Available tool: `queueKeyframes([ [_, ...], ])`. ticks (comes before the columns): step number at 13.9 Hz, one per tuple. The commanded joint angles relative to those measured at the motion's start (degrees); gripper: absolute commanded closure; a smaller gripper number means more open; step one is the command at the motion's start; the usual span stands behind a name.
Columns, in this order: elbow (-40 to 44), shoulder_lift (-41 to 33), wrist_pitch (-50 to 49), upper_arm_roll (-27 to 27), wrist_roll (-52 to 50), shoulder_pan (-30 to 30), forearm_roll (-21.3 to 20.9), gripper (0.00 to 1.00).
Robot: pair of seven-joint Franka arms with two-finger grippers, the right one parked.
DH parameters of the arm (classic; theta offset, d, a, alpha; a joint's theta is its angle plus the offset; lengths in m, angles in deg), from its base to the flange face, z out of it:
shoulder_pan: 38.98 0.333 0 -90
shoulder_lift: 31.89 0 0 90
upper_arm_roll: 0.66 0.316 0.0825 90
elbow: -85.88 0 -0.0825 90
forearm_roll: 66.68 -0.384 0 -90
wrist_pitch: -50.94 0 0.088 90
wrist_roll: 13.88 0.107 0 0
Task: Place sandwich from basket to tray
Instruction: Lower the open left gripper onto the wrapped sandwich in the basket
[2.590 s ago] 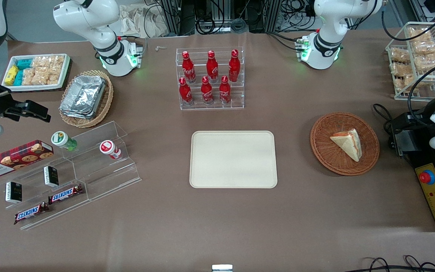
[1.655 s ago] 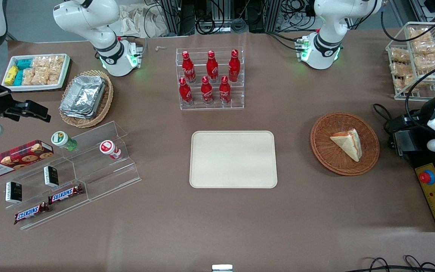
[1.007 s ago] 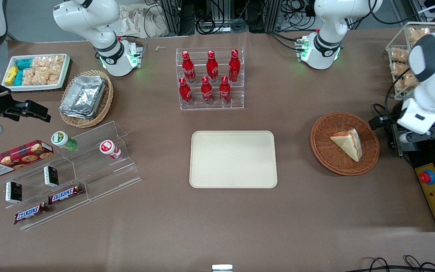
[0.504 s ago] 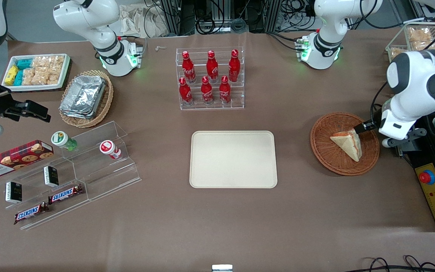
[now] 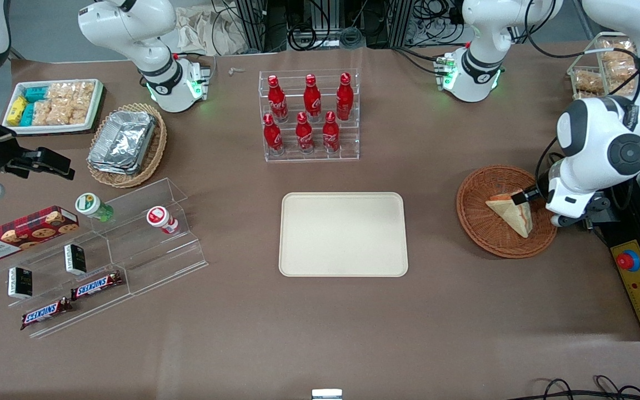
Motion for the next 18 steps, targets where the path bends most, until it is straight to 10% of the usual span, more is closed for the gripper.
queueKeyframes([
  [1,-1.15,1.07,2.90,-0.50,-3.88,-0.42,0.34,0.00],
  [11,-1.59,5.64,5.89,-0.42,-6.95,0.28,0.60,0.05],
  [18,0.17,6.17,5.19,-0.59,-12.49,-0.42,0.42,0.89],
])
